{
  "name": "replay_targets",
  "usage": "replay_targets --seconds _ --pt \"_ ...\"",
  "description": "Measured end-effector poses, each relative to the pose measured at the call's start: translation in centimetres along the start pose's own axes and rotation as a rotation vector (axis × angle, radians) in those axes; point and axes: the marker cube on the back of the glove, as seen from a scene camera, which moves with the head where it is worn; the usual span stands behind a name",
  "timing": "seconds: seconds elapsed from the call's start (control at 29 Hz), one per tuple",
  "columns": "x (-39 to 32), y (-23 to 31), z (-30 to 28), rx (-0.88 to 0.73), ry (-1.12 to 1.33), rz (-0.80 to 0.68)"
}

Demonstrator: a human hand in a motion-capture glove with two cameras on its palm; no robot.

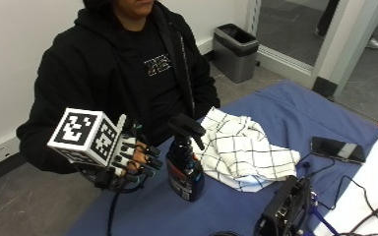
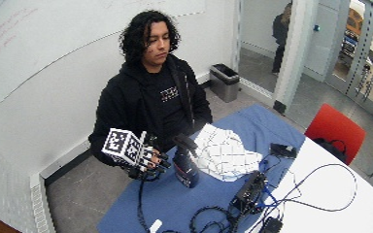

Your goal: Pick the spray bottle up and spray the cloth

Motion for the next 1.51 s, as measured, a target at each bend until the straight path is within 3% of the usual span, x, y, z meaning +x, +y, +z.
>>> replay_targets --seconds 0.17,0.62,1.31,1.51 --pt "1.4 1.3 -1.5 -0.031 -0.023 -0.027" --pt "2.1 -4.6 -2.7 0.022 -0.221 -0.061" --pt "0.2 -10.4 -1.0 -0.007 -0.878 -0.207" --pt "-1.1 -11.6 -1.2 0.166 -1.119 -0.144"
